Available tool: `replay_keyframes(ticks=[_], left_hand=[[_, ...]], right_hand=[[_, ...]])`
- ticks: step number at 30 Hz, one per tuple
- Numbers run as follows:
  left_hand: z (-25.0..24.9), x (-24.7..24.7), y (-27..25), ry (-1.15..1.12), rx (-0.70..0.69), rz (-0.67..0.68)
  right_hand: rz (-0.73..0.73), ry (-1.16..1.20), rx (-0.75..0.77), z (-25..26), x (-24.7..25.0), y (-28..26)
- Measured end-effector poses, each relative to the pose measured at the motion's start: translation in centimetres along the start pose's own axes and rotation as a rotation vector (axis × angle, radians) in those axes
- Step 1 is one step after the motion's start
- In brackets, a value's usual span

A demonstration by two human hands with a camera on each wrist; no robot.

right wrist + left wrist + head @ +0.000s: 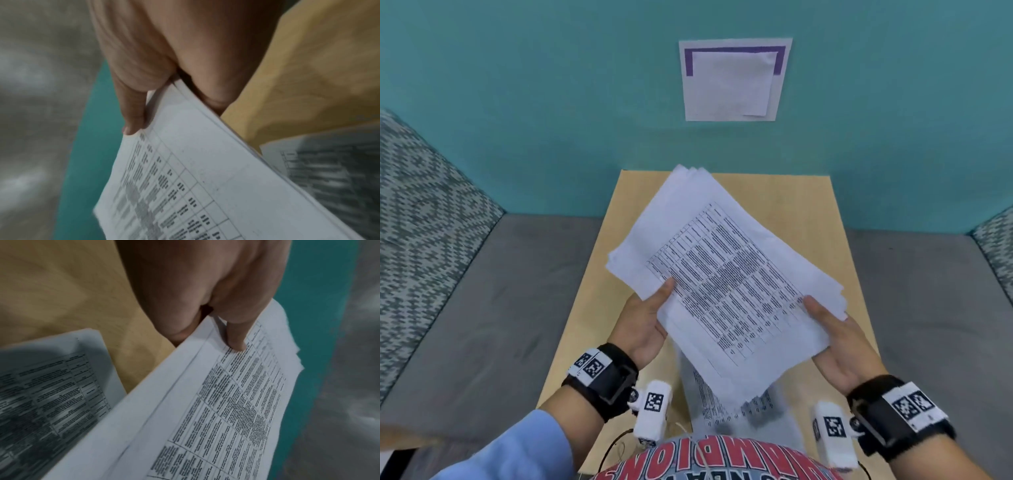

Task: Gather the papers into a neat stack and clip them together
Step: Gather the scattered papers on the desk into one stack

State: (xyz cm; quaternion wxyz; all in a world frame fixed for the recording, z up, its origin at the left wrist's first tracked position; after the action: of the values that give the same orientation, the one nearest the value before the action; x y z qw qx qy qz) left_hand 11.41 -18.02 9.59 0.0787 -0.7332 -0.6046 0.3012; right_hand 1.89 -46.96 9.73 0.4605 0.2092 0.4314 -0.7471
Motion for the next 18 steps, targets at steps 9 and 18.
replay_keyframes(ticks=[9,18], left_hand=[[-0.5,0.7,0.0,-0.06,0.007,-0.001],[-4.8,5.7,1.9,0.549,-0.163,0.055]], right_hand=[[0.033,-0.192,-0.021,-1.9,-0.5,0.3],[0.053,-0.596,0.245,4.6,-1.3,0.8]])
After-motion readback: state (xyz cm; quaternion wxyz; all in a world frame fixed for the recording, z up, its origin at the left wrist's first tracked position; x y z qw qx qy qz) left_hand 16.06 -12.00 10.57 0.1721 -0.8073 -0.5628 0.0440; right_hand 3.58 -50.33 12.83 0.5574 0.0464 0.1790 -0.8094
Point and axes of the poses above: each hand's wrist, its own y-axis towards the middle knuckle, its own x-axis out of the back of the hand, z = x × y, the point moved 10 cm from there along y, towards the middle knuckle, and after that the axes turned 14 degrees about y, right-handed, at the moved point
